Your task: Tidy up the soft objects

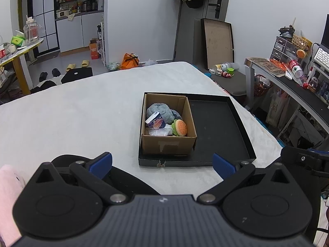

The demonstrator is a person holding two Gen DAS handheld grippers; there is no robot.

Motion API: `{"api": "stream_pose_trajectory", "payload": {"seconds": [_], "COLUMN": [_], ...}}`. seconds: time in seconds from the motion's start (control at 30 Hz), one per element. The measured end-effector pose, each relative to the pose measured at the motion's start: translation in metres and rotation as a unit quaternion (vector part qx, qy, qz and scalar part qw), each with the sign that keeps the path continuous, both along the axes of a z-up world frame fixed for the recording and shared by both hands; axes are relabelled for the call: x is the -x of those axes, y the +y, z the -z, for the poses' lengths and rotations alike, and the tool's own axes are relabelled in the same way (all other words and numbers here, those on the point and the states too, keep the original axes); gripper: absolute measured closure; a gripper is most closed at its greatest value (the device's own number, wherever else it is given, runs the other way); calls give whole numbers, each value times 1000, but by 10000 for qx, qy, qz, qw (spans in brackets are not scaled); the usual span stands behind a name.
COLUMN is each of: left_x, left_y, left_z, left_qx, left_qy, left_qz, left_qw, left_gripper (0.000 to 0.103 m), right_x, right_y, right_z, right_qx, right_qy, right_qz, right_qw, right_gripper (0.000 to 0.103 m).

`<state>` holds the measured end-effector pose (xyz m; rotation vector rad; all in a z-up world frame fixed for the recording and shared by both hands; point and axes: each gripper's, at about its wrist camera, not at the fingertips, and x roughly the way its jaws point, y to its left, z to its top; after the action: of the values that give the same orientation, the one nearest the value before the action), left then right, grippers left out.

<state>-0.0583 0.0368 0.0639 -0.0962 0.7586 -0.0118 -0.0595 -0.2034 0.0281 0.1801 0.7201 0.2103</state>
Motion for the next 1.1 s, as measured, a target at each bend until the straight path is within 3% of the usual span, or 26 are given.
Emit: {"api": "stream_pose_trajectory", "payload": {"seconds": [1.1], "left_x": [0], "left_y": [3], "left_z": [-2], "left_qx": [75], "left_qy": [-11], "left_qz": [-12], "left_qw": [10000], "left_gripper": [0], "right_x": [-2], "right_y": [5], "right_z": [-2], "right_qx": [73], "right_qy": [68], "right_qz": [-150], "right_qw": [9998], "right_gripper": [0]}}
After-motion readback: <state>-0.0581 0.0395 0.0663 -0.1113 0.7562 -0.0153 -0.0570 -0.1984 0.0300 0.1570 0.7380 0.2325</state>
